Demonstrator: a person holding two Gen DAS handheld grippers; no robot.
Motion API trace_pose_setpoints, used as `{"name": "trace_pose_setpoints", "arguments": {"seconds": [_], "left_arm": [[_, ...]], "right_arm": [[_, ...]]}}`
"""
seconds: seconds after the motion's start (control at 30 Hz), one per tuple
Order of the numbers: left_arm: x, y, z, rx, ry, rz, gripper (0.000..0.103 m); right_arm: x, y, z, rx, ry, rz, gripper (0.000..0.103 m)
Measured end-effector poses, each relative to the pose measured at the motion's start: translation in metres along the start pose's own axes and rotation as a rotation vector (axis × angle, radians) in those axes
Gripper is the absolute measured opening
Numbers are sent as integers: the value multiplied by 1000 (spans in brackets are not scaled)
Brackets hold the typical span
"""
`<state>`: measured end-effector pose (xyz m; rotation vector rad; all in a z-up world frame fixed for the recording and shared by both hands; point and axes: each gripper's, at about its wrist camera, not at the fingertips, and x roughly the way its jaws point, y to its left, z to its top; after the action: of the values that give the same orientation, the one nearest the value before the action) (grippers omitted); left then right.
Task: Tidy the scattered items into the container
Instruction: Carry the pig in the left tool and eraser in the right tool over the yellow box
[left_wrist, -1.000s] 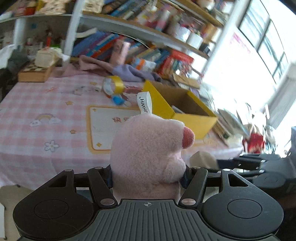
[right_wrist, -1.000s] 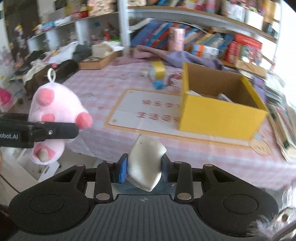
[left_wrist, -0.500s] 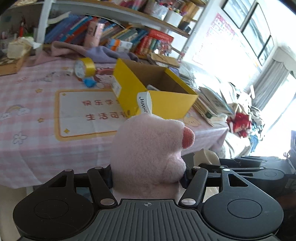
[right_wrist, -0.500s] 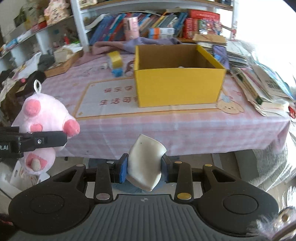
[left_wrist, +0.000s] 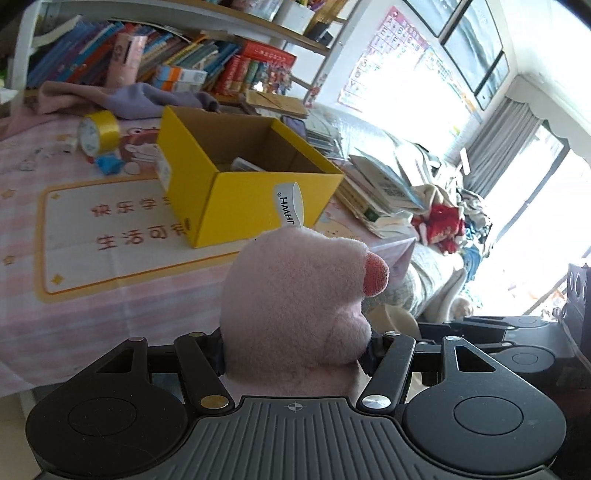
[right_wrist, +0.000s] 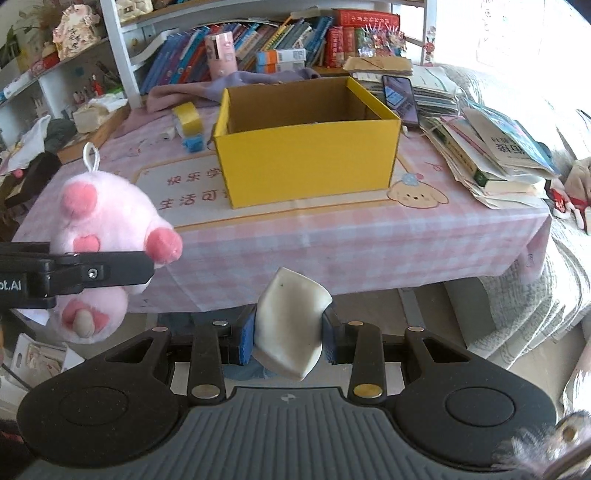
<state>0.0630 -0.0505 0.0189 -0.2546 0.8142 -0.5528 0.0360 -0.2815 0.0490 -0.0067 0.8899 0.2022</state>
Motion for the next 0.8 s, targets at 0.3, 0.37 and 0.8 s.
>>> {"name": "trace_pose_setpoints", "arguments": {"seconds": [0.3, 0.37, 0.8], "left_arm": [[25, -5, 17, 30, 3, 2, 63], [31, -7, 22, 31, 2, 0, 63], [60, -11, 80, 102, -93, 24, 63]], "right_arm": [[15, -19, 17, 8, 13, -14, 33], [20, -24, 23, 8, 22, -13, 33], [40, -51, 90, -42, -53, -3, 33]]}}
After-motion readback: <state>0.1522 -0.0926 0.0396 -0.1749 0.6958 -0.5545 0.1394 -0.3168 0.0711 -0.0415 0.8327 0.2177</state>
